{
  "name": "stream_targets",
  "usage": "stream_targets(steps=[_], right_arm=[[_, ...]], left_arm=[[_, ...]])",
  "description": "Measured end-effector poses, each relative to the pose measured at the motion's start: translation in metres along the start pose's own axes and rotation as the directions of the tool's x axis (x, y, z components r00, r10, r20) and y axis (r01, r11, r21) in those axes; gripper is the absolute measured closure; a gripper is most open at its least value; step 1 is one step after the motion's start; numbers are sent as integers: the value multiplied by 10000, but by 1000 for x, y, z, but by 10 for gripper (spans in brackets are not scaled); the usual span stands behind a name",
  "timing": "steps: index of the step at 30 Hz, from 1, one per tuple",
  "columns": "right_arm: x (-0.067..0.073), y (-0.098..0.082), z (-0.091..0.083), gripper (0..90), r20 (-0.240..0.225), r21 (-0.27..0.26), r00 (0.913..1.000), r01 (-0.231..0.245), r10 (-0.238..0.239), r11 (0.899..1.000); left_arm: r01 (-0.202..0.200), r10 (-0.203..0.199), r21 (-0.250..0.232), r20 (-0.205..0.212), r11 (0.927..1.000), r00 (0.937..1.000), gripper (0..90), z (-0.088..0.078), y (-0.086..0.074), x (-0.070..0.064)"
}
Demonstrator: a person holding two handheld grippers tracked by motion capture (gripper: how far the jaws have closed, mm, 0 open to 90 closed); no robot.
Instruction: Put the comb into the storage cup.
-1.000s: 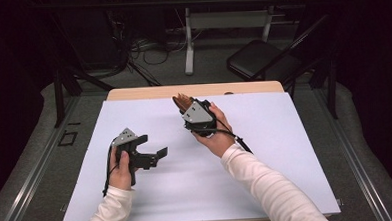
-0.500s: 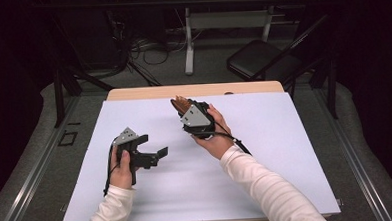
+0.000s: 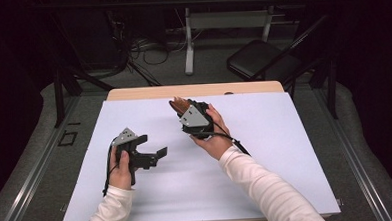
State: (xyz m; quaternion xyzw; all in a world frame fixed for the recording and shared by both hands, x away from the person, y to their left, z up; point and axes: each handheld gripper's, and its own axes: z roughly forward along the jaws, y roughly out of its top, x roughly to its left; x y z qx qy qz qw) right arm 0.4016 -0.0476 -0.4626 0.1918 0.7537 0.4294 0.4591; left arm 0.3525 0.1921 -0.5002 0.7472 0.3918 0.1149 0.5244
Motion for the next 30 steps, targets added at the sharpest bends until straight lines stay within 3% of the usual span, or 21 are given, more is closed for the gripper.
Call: stream_targets(steps=[30], right_arm=[[1, 2, -4, 415, -64, 41, 10000, -72, 72, 10000]], left_arm=[[-56, 56, 52, -22, 10000, 10000, 6, 0, -1, -1]])
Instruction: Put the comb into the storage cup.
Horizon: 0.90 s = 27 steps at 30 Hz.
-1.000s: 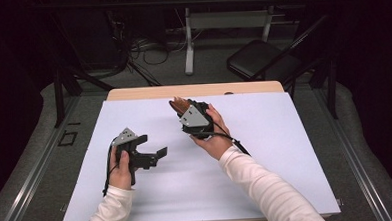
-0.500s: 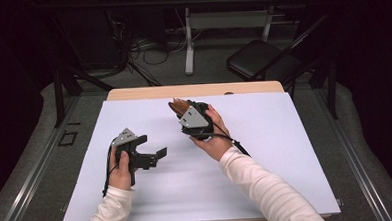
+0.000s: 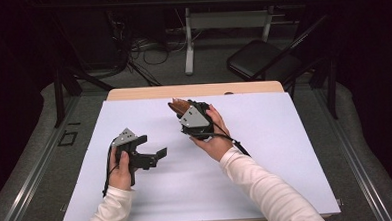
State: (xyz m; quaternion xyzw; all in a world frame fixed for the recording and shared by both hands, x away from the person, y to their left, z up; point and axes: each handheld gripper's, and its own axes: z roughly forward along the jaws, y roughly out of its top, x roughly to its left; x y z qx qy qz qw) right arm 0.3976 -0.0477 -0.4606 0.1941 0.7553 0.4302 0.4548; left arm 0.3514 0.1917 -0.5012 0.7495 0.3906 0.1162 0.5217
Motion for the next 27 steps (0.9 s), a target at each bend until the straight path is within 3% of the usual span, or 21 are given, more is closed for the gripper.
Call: stream_targets(steps=[27], right_arm=[[1, 3, -4, 310, -126, -159, 9999, 74, -76, 9998]], left_arm=[[-14, 14, 28, -20, 10000, 10000, 6, 0, -1, 0]])
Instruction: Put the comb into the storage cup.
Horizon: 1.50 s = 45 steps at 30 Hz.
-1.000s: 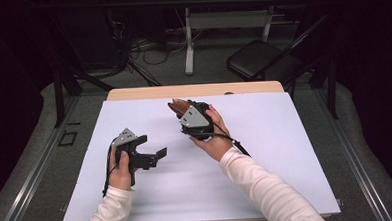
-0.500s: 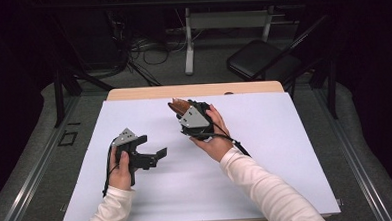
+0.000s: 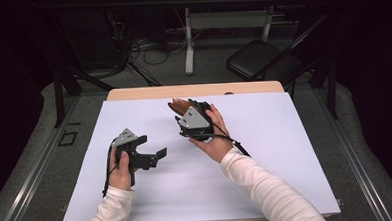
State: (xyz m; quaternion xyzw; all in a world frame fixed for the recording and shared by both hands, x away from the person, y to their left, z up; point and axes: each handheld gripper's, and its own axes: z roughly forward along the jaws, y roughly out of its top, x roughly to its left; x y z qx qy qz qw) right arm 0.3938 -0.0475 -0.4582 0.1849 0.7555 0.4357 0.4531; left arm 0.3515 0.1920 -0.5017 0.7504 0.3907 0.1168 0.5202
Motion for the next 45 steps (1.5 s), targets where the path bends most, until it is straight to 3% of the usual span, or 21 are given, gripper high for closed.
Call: stream_targets(steps=[30, 45], right_arm=[[-2, 2, -9, 223, 97, -309, 9992, -372, 375, 9988], [0, 6, -19, 182, -76, -609, 9982, -602, 598, 9963]], left_arm=[[-63, 63, 81, -25, 9999, 10000, 6, 1, -1, -1], [-50, 50, 85, -20, 10000, 10000, 6, 1, -1, -1]])
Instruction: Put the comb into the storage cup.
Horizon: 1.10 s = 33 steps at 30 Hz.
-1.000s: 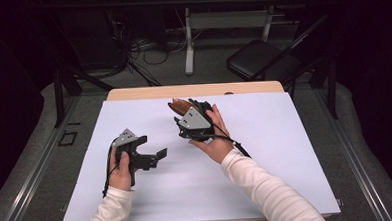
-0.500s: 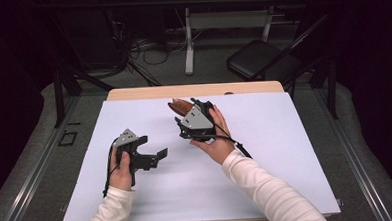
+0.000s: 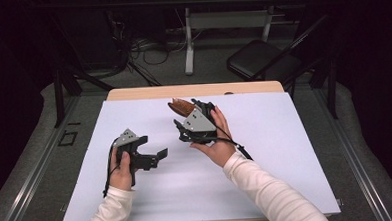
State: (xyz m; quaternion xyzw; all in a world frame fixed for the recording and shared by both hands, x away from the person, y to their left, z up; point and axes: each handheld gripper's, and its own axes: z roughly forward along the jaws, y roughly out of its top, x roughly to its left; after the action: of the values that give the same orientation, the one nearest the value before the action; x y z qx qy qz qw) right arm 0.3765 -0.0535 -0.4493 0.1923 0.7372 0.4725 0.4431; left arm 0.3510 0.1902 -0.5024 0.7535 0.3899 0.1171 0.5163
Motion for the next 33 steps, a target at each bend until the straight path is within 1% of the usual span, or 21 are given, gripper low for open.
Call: stream_targets(steps=[5, 10, 12, 16, 18, 21, 22, 25, 27, 28, 30, 31, 33], right_arm=[[1, 2, -5, 182, -52, -112, 9999, -133, 133, 9998], [1, 4, -14, 182, -231, -260, 9983, -548, 542, 9982], [1, 5, -18, 179, -377, -298, 9962, -795, 783, 9964], [0, 4, -26, 179, -686, -286, 9885, -1367, 1345, 9902], [0, 3, -30, 180, -796, -351, 9859, -1500, 1469, 9881], [-2, 4, -37, 183, -804, -499, 9858, -1515, 1473, 9872], [-2, 5, -40, 183, -833, -496, 9844, -1591, 1547, 9860], [-6, 7, -45, 190, -1025, -450, 9747, -2041, 1987, 9779], [-9, 7, -49, 199, -993, -639, 9723, -2186, 2117, 9737], [-10, 7, -51, 204, -1023, -674, 9697, -2292, 2218, 9711], [-13, 8, -53, 205, -1070, -480, 9628, -2543, 2482, 9659], [-14, 8, -54, 210, -1059, -363, 9621, -2565, 2515, 9659], [-16, 7, -57, 222, -1084, -244, 9570, -2732, 2691, 9617]], left_arm=[[-3, 3, -39, -27, 10000, 10000, 6, -1, 0, 0], [-3, 3, -46, -32, 10000, 10000, 6, -1, 0, 1], [22, -22, -69, -24, 10000, 10000, 6, -1, 0, 1], [35, -35, -83, -19, 10000, 10000, 6, -2, 1, 1], [37, -37, -87, -16, 10000, 10000, 6, -2, 1, 1], [18, -18, -63, -15, 10000, 10000, 6, -2, 1, 0], [16, -16, -60, -27, 10000, 10000, 6, -2, 1, 0], [-1, 1, -44, -27, 10000, 10000, 6, -2, 1, 0], [-6, 6, -59, -11, 10000, 10000, 6, -1, 1, 0], [-14, 14, -52, -8, 10000, 10000, 6, -1, 1, 0], [-15, 15, -54, -7, 10000, 10000, 6, -1, 1, 0], [-26, 25, -53, -4, 10000, 10000, 6, -1, 1, 0], [-16, 16, -65, -1, 10000, 10000, 6, -1, 1, 0]])
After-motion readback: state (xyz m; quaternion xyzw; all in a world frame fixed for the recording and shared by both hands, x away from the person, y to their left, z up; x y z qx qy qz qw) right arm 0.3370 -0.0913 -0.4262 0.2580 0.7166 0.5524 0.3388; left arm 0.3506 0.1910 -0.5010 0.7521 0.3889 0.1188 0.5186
